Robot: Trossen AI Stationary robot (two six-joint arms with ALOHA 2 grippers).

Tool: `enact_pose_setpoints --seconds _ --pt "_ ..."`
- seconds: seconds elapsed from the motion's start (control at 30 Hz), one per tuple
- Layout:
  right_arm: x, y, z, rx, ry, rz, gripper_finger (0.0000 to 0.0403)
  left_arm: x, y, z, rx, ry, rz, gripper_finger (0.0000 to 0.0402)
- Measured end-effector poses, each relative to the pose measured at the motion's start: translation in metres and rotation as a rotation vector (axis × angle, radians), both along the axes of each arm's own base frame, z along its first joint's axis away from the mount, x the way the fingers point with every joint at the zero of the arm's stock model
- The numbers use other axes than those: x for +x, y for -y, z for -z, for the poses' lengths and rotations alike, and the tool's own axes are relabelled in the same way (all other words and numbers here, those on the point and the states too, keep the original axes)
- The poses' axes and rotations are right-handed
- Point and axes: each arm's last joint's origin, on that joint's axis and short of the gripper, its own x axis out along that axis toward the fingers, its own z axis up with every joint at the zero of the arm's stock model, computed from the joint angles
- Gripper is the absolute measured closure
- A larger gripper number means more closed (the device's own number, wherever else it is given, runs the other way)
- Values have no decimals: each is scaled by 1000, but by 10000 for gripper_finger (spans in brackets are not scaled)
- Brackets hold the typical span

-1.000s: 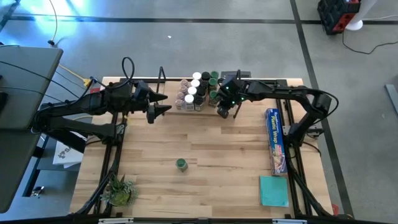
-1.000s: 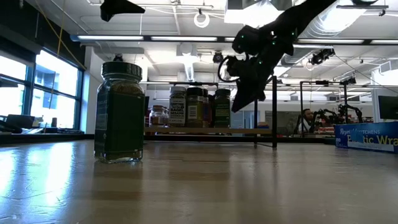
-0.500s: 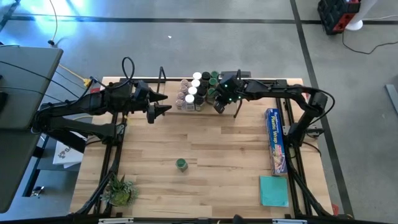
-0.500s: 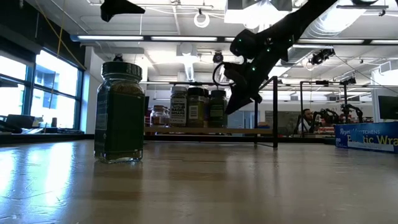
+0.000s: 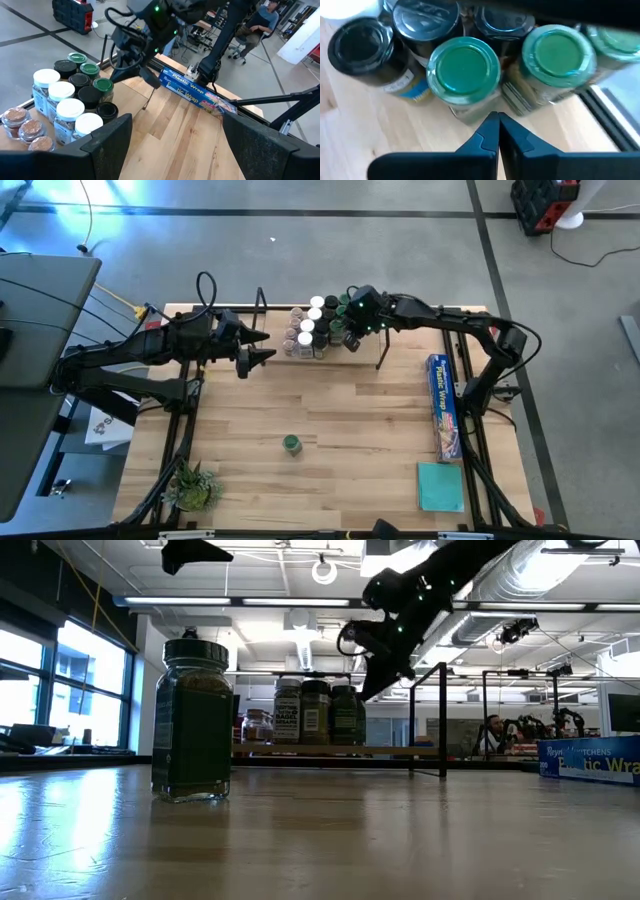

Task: Shelf spices
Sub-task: Put the top green seasoning bottle on the shelf aligned with the other green seasoning bottle

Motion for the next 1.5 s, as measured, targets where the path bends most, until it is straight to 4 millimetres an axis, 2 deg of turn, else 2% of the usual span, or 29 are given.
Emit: enact_pose_setpoints --seconds 0.17,0.37,0.5,0.63,0.83,0.97,1.5 --pt "-2 -3 -19 32 -76 -23 402 0 0 0 0 0 0 94" --pt "10 -22 -24 128 6 -255 402 0 0 0 1 0 0 94" --pt "22 -28 -29 48 76 -248 402 0 0 0 7 -2 2 94" --pt "26 -20 -39 37 182 -149 402 0 0 0 9 -2 -1 94" --pt "23 3 -22 80 148 -55 402 0 0 0 10 -3 -1 94" --pt "26 5 -13 98 125 -57 402 0 0 0 10 -2 -1 94" --pt "19 5 -14 87 74 -16 402 0 0 0 9 -2 -1 94"
